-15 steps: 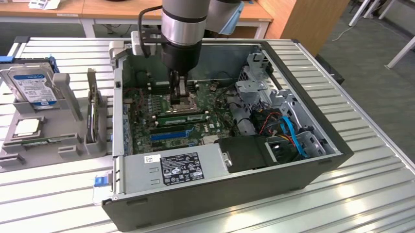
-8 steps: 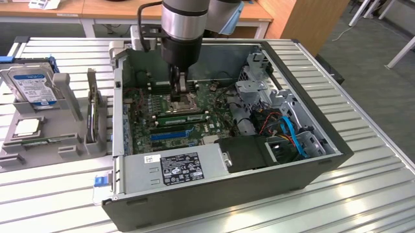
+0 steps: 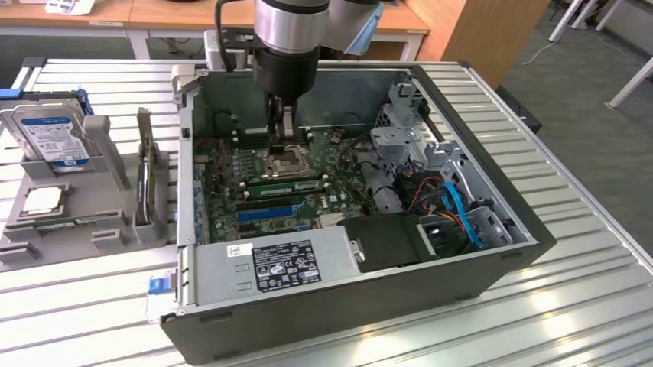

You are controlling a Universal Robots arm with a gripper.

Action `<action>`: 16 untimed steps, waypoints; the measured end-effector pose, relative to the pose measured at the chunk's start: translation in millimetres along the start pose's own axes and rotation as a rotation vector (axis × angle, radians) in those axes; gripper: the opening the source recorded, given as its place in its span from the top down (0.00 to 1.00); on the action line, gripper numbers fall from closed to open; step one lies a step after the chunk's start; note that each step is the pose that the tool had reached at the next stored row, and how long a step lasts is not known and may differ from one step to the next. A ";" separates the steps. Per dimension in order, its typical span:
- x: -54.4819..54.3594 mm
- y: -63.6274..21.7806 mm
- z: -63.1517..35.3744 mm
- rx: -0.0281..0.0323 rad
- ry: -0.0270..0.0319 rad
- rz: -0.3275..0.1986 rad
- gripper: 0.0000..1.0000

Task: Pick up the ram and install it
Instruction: 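Press down the ram until it locks into place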

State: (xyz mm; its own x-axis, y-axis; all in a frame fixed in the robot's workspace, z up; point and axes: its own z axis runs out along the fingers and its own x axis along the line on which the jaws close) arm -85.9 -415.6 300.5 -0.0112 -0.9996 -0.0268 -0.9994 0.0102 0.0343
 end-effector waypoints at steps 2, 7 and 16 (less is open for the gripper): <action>-0.1 0.1 -3.1 0.0000 -0.0001 0.000 0.90; -0.3 0.4 -10.9 0.0000 0.0001 0.000 0.90; -0.6 0.7 -22.0 0.0000 0.0000 0.000 0.90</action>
State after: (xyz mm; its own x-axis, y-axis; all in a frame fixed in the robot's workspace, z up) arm -85.9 -415.6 322.4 -0.0112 -0.9996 -0.0268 -0.9994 0.0103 0.0342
